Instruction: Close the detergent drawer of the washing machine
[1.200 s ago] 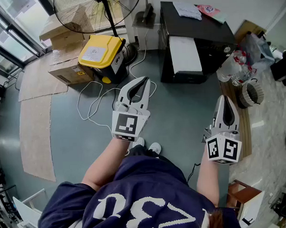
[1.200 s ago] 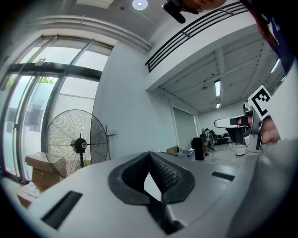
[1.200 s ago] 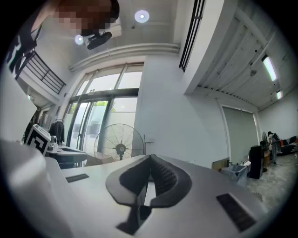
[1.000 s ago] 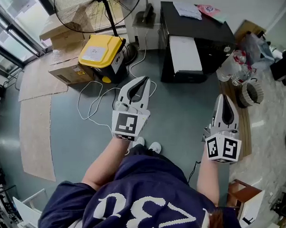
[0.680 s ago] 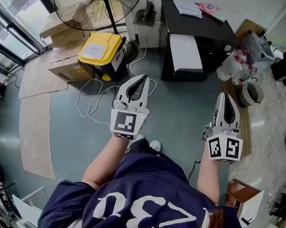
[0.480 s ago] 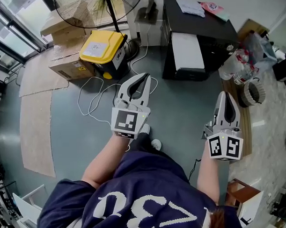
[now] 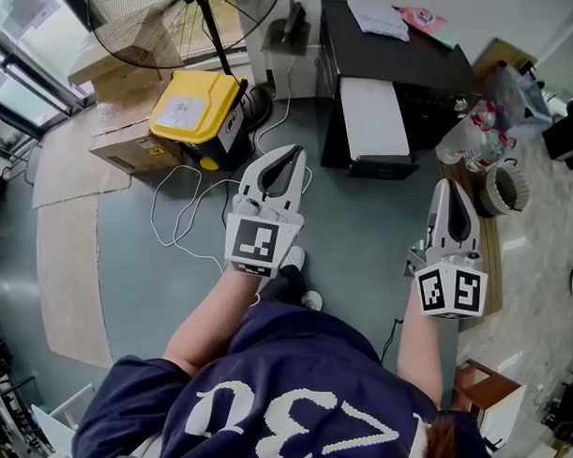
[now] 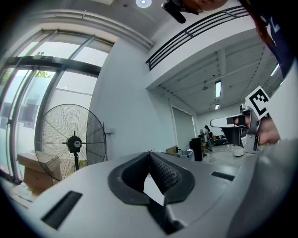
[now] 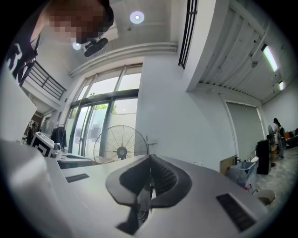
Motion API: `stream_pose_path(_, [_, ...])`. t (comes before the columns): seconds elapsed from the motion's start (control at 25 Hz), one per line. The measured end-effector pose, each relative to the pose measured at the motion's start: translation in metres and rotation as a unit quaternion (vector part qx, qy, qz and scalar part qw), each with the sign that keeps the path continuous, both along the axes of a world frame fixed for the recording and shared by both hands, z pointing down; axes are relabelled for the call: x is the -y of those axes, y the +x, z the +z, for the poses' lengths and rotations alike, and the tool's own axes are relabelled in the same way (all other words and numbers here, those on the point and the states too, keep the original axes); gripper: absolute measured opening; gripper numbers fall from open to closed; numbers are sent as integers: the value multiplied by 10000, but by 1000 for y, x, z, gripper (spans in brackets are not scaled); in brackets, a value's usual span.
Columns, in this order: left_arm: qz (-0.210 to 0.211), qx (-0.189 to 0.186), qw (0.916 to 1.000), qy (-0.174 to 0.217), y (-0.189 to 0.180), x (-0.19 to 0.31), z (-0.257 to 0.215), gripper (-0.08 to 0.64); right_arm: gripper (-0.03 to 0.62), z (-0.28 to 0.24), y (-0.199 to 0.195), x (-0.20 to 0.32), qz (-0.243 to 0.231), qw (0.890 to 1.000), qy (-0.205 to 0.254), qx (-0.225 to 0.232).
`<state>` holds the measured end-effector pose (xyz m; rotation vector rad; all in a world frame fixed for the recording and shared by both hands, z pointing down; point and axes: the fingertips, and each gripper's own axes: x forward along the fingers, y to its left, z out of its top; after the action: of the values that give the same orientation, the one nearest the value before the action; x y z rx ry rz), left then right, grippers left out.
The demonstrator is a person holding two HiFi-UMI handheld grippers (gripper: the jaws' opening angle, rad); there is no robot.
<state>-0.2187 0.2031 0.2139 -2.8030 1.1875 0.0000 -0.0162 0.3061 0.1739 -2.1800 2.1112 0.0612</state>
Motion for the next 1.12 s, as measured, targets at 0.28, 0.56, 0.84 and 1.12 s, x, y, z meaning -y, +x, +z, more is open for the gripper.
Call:
stream_pose_path(0.28, [281,-36,9996,64,16,88,-1,20,15,-1,8,80,222,9997,-27,-88])
stream_pose_path(0.56, [505,-23,9986,134,32,162,-4,20,15,2,19,143,481,9988,-118,-56])
stream_pose_path(0.84, [331,-116,9994,-57,49,210,11,20,15,19,43,189,382,9990,-236,-65])
stream_pose_path(1.12, [-55,-117,9999,-68,88,244,25,20,15,37,93,233,86,9995,-260,-153])
